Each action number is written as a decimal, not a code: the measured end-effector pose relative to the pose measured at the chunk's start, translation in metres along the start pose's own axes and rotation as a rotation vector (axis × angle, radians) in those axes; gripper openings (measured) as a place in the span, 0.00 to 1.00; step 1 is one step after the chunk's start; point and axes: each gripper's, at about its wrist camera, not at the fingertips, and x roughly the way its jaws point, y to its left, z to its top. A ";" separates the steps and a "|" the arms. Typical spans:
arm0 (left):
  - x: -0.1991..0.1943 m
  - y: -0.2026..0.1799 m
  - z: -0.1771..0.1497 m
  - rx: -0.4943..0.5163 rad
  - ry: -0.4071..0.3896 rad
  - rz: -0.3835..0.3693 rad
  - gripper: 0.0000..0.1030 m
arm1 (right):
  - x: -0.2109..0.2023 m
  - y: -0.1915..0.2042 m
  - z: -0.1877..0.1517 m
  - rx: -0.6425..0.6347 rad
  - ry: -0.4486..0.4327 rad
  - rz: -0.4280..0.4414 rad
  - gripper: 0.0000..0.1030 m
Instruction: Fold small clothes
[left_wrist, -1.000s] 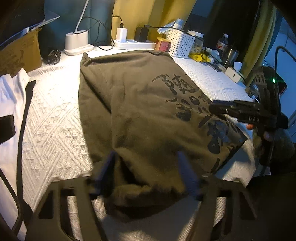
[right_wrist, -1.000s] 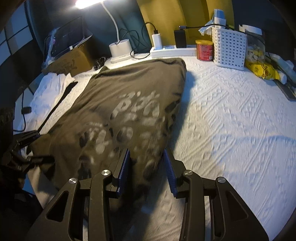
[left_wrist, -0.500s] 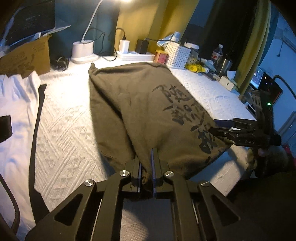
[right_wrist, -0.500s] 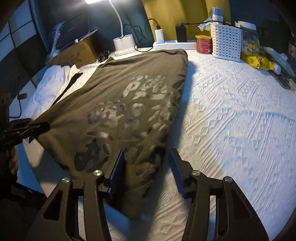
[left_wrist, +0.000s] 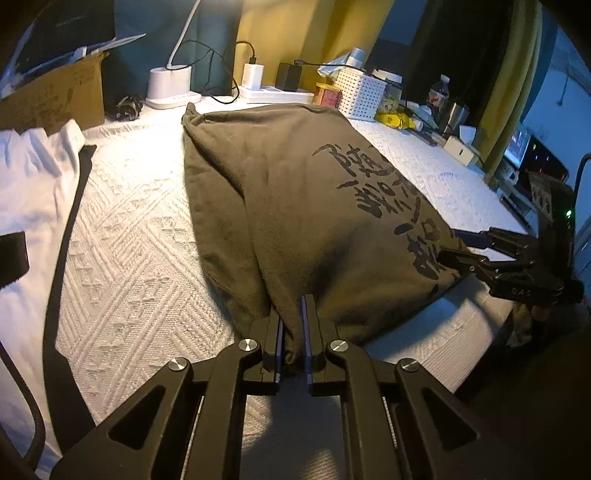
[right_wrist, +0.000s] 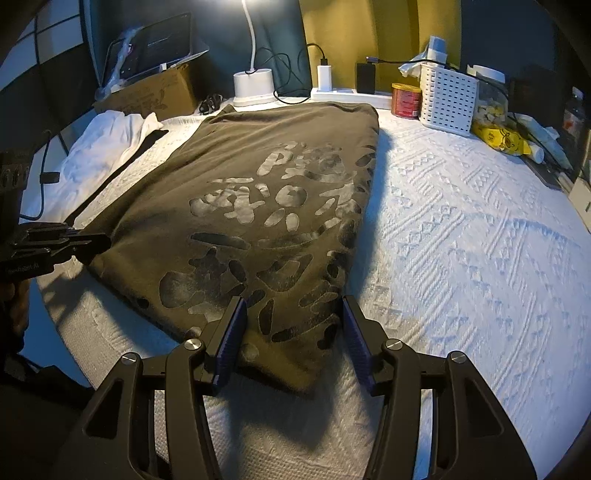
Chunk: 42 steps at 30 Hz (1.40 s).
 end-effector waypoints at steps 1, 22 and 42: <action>-0.001 -0.002 -0.001 0.007 -0.001 0.012 0.08 | -0.001 0.001 -0.002 0.003 -0.007 0.006 0.53; 0.015 -0.029 0.008 0.002 -0.009 0.072 0.80 | -0.026 -0.019 -0.020 0.055 -0.020 -0.018 0.10; 0.011 -0.035 0.000 0.041 0.023 0.059 0.80 | -0.029 -0.022 -0.025 0.089 0.002 0.018 0.10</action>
